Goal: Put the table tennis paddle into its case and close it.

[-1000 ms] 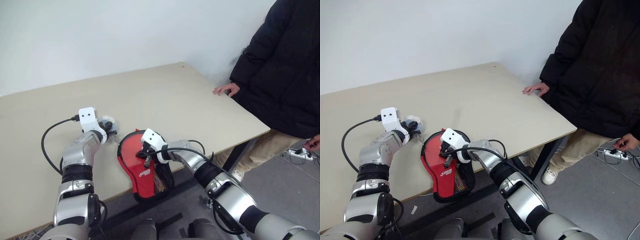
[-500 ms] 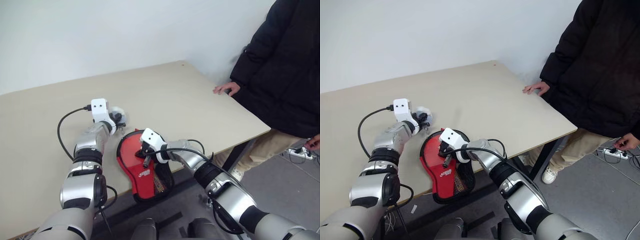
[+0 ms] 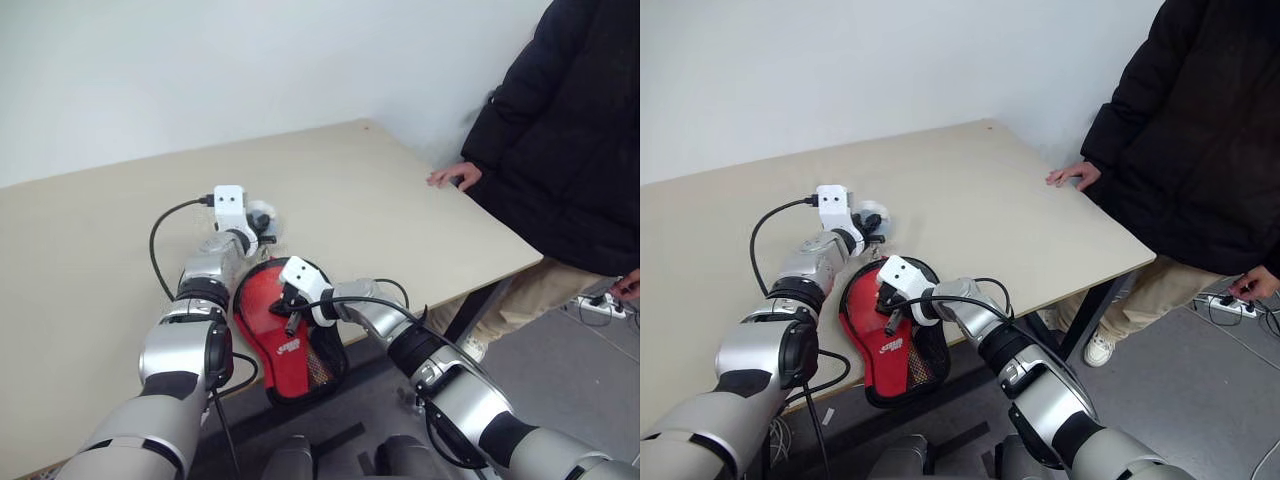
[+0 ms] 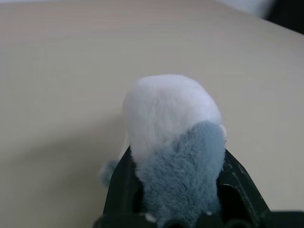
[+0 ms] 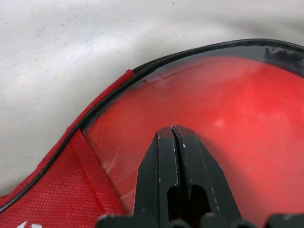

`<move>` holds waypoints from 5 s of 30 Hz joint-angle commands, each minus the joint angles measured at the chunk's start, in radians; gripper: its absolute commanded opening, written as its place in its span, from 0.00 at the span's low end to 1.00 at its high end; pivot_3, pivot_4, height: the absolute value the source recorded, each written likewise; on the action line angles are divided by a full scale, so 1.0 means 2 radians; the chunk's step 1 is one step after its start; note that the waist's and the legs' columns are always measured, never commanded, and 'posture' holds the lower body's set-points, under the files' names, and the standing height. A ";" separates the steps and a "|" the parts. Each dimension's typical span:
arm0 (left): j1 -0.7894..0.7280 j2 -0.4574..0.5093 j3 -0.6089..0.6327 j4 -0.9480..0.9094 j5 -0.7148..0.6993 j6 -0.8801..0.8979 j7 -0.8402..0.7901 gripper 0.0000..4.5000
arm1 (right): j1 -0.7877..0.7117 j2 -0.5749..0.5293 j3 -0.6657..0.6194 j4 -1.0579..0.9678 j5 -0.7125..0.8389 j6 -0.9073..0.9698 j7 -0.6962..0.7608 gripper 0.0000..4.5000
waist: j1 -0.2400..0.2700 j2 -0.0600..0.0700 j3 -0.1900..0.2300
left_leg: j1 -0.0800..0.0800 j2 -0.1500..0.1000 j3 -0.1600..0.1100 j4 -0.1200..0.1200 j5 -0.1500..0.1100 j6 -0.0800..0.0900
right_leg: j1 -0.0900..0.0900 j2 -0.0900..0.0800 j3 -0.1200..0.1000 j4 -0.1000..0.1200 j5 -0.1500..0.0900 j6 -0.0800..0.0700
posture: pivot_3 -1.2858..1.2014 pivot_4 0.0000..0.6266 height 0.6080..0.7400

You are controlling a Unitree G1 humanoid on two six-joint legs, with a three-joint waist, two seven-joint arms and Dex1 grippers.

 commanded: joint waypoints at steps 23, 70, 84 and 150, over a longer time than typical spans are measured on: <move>0.113 0.078 -0.078 -0.242 -0.003 0.025 -0.269 0.25 | 0.003 0.055 0.008 0.019 0.000 0.005 0.001 0.00 | -0.002 0.000 0.000 | 0.000 0.000 0.000 0.000 0.000 0.000 | 0.000 0.001 0.001 0.000 0.000 0.000 | 0.52 0.00 1.00; 0.413 0.198 0.024 -0.586 -0.112 0.086 -0.268 0.99 | 0.008 0.027 0.016 -0.021 0.001 0.023 0.025 0.00 | -0.011 0.001 0.000 | 0.002 0.002 0.000 0.001 0.000 0.000 | 0.001 0.001 0.002 0.001 0.000 -0.002 | 0.52 0.00 1.00; 0.504 0.142 0.017 -0.617 -0.092 0.044 -0.189 1.00 | 0.029 -0.062 0.006 -0.182 0.010 0.076 0.084 0.73 | -0.009 0.001 0.000 | 0.001 0.002 0.001 0.002 0.000 0.000 | -0.001 0.001 0.002 0.001 0.000 -0.002 | 0.52 0.00 1.00; 0.432 0.064 -0.054 -0.572 -0.065 0.056 -0.118 0.46 | -0.248 0.016 -0.170 0.243 -0.016 -0.138 -0.046 1.00 | -0.012 0.001 0.000 | 0.000 0.002 0.002 0.001 0.000 0.001 | -0.001 0.002 0.003 0.001 0.001 -0.002 | 0.52 0.00 1.00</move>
